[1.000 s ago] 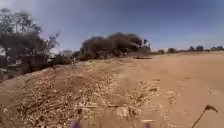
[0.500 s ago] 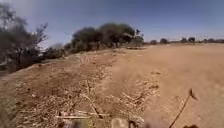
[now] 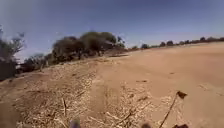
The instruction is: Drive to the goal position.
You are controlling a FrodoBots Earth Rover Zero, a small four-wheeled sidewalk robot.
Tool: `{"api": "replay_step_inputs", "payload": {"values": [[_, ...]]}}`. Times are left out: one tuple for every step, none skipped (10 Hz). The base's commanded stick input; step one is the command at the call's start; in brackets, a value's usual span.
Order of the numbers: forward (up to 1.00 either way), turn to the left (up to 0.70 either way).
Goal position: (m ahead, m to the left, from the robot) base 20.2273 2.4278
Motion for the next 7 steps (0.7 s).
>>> {"api": "replay_step_inputs", "payload": {"values": [[0.85, -0.27], [0.85, -0.18], [0.85, -0.05], [0.85, 0.0], [0.85, 0.0], [0.85, 0.0], [0.85, 0.0]]}}
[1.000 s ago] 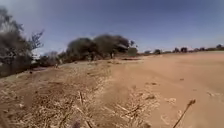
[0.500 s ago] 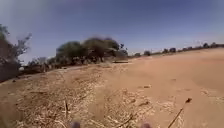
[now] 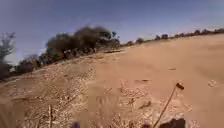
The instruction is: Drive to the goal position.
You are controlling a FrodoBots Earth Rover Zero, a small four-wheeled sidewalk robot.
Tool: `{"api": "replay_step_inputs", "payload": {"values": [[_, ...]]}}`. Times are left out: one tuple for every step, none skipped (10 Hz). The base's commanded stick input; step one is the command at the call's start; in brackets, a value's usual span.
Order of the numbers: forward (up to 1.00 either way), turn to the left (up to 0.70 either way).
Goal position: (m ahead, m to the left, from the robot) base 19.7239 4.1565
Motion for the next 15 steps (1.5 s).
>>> {"api": "replay_step_inputs", "payload": {"values": [[0.85, 0.0], [0.85, 0.0], [0.85, 0.0], [0.85, 0.0], [0.85, 0.0], [0.85, 0.0], [0.85, 0.0], [0.85, 0.0], [0.85, 0.0], [0.85, 0.0], [0.85, 0.0], [0.85, 0.0], [0.85, 0.0], [0.85, 0.0], [0.85, 0.0]]}}
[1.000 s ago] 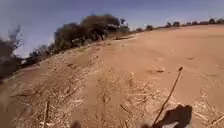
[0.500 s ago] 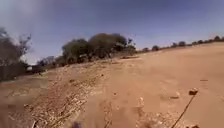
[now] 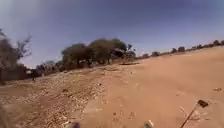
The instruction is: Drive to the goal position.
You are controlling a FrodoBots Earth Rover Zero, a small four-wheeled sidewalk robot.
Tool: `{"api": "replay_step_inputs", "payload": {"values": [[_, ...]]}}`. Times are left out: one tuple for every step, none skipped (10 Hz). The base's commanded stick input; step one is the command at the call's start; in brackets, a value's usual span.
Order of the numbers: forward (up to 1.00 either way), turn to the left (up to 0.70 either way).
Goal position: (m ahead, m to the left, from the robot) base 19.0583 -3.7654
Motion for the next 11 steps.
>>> {"api": "replay_step_inputs", "payload": {"values": [[0.85, 0.0], [0.85, 0.0], [0.85, 0.0], [0.85, 0.0], [0.85, -0.27], [0.85, -0.27], [0.85, -0.27], [0.85, -0.27], [0.85, -0.27], [0.85, -0.27], [0.85, -0.27]]}}
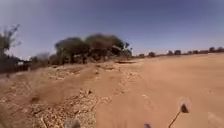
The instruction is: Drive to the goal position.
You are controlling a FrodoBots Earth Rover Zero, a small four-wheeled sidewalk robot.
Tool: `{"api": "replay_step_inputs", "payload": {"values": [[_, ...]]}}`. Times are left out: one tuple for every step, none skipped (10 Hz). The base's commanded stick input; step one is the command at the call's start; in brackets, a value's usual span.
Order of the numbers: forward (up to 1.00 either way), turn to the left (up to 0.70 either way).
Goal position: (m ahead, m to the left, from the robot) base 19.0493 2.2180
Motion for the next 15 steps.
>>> {"api": "replay_step_inputs", "payload": {"values": [[0.85, -0.27], [0.85, -0.27], [0.85, -0.27], [0.85, -0.27], [0.85, -0.27], [0.85, -0.27], [0.85, -0.27], [0.85, -0.27], [0.85, 0.0], [0.85, 0.0], [0.85, 0.0], [0.85, 0.0], [0.85, 0.0], [0.85, 0.0], [0.85, 0.0]]}}
